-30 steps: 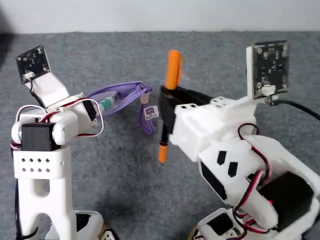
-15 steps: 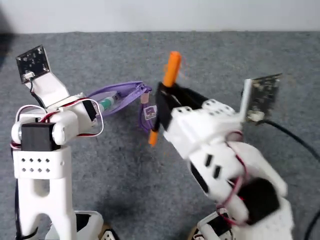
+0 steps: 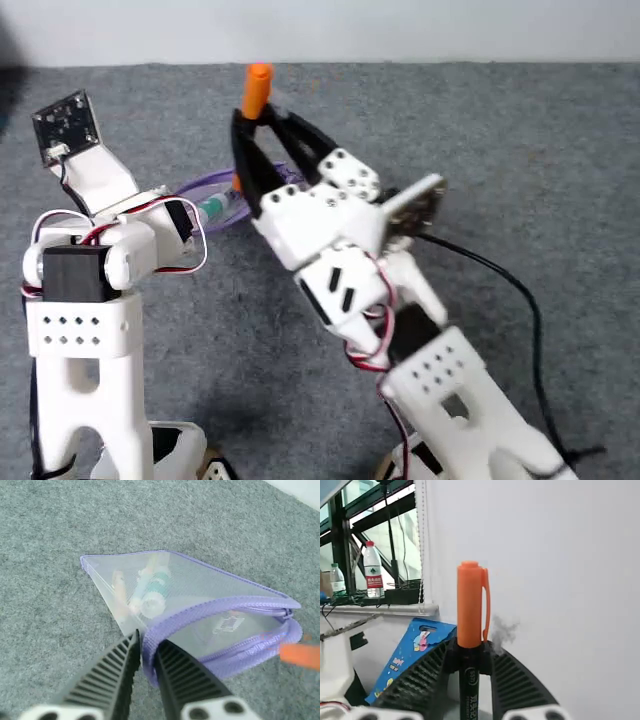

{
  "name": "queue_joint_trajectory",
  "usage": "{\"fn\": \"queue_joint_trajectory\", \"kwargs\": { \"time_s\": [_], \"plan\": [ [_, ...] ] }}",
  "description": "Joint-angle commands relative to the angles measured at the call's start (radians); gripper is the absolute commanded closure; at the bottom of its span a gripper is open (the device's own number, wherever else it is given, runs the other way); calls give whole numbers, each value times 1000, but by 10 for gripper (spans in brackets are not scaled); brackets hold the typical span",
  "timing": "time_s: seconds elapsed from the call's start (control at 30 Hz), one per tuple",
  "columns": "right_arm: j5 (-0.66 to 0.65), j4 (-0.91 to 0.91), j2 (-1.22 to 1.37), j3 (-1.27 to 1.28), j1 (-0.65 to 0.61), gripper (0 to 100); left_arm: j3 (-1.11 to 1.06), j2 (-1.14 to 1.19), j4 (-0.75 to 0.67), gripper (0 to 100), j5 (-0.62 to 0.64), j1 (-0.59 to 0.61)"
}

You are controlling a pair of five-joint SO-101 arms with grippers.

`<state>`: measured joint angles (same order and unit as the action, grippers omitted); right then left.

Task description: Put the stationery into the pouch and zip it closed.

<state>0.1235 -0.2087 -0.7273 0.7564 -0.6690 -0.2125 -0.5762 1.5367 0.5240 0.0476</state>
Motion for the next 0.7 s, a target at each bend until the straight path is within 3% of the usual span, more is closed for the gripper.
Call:
{"fn": "queue_joint_trajectory", "kwargs": {
  "time_s": [0.0,0.17,0.27,0.33,0.5,0.67],
  "plan": [
    [-23,-85,91,0,-18,991,8,0,-2,986,17,-3],
    [-26,-116,154,63,-18,991,8,-2,-3,986,17,-2],
    [-103,-45,154,121,-30,980,8,-3,-3,986,17,2],
    [-155,42,148,137,-35,935,8,-5,-3,986,17,2],
    [-144,206,33,132,-50,762,8,-3,-3,986,17,2],
    [-141,343,-94,101,-64,820,8,-5,-2,986,17,2]
  ]
}}
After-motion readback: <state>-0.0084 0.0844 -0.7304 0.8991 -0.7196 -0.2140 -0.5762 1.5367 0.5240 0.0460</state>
